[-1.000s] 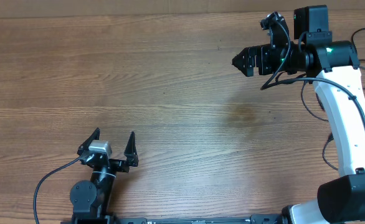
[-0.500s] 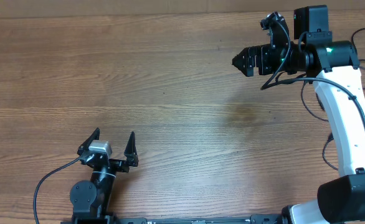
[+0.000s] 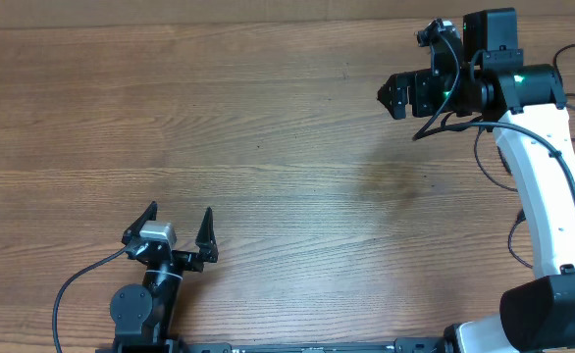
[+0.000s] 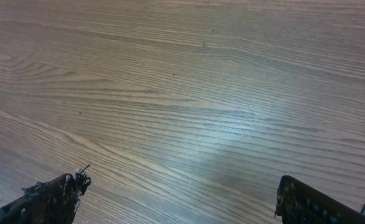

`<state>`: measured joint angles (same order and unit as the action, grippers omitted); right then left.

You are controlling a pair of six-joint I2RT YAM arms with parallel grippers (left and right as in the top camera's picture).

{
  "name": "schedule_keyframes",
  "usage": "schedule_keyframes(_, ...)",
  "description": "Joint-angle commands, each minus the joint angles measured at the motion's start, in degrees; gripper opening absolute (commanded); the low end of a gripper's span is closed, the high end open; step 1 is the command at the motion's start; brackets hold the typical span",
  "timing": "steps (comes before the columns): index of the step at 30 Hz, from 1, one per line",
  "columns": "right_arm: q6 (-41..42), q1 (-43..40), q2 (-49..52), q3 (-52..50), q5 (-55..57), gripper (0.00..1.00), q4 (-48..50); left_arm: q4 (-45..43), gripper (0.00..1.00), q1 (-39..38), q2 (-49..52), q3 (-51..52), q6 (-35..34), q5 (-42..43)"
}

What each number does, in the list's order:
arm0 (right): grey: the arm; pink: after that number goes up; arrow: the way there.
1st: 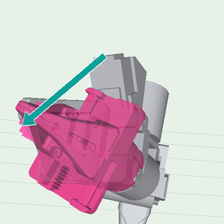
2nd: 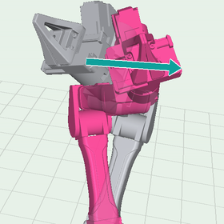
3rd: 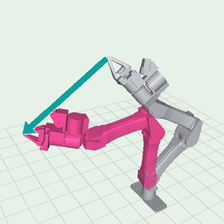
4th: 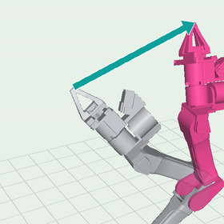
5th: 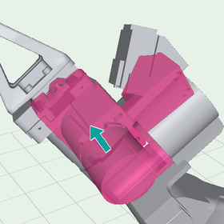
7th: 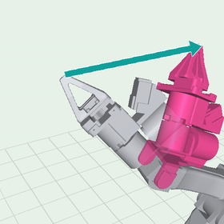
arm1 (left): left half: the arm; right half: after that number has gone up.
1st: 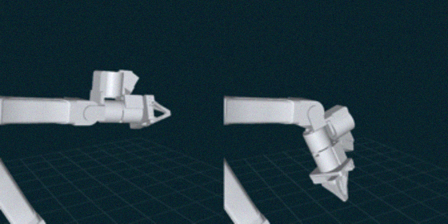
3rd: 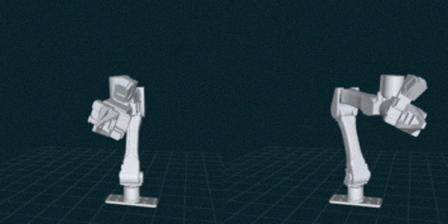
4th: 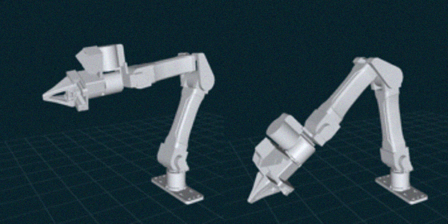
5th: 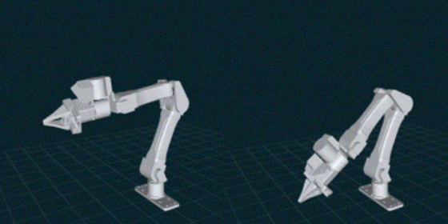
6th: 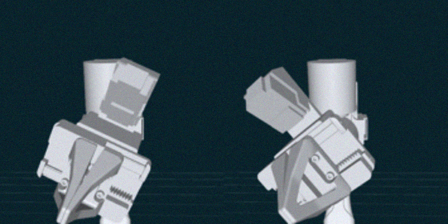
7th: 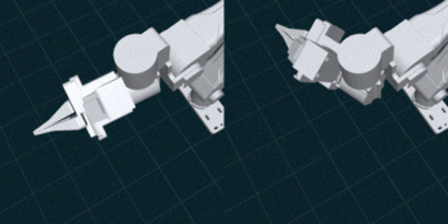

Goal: Untangle cables

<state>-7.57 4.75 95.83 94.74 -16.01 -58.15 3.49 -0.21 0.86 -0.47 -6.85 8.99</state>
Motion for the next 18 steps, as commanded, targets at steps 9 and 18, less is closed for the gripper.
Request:
schedule_keyframes(9,-0.44,0.07,-4.11,-1.62,2.05,1.0,-8.02,0.11,1.0,0.66,-0.66,0.2,1.09,0.92)
schedule_keyframes(18,0.68,0.07,-16.96,-21.59,1.81,1.0,4.0,0.11,1.0,0.66,-0.66,0.2,1.09,0.92)
